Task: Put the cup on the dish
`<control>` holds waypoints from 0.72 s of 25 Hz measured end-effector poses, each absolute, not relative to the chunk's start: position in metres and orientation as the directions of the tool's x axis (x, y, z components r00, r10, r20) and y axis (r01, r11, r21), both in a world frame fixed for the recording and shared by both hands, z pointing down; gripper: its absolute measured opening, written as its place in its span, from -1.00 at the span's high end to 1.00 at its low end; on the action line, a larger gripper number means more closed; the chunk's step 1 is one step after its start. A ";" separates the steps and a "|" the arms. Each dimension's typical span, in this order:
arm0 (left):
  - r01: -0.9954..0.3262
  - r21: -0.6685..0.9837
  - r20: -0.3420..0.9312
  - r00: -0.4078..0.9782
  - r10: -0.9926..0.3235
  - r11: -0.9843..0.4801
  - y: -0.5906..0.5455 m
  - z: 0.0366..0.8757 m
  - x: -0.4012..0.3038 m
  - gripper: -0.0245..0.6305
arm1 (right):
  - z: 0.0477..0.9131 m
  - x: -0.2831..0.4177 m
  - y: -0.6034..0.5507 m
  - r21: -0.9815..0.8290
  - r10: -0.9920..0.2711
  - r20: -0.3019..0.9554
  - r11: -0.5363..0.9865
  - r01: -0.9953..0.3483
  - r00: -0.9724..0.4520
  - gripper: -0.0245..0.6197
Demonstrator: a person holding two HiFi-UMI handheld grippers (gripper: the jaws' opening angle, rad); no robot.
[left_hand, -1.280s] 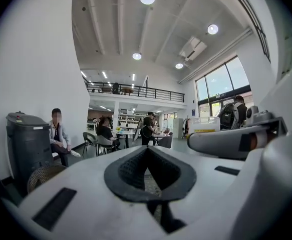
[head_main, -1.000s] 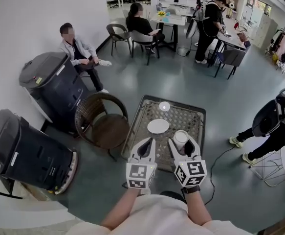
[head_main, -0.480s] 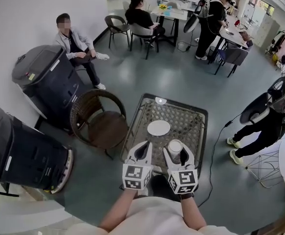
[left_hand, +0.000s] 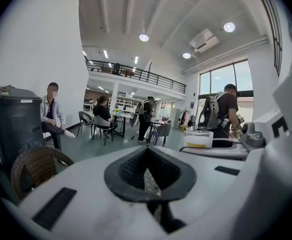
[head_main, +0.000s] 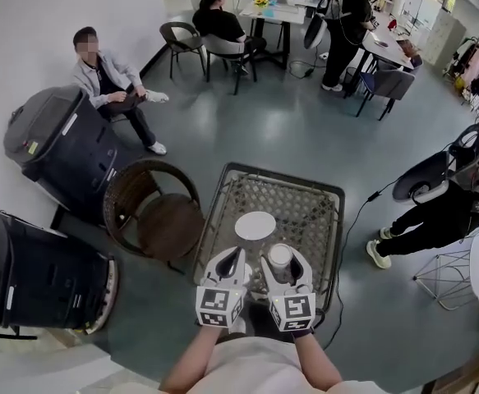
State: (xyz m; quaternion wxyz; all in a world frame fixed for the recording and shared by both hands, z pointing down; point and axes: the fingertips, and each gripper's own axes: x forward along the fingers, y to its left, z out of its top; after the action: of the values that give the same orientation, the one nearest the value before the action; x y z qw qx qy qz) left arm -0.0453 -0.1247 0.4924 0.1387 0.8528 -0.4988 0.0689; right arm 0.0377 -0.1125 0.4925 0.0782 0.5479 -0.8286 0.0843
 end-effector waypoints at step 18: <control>-0.902 0.221 0.443 0.431 -0.786 -0.370 -0.177 0.598 -0.042 0.92 | 0.605 0.052 -0.201 -0.096 -0.838 0.356 0.407 -0.908 -0.413 0.12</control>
State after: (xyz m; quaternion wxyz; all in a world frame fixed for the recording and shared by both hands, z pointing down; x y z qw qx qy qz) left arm -0.0424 -0.1769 0.5984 0.2192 0.8170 -0.5166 0.1326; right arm 0.0518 -0.2007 0.6053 0.1269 0.5266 -0.8291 0.1385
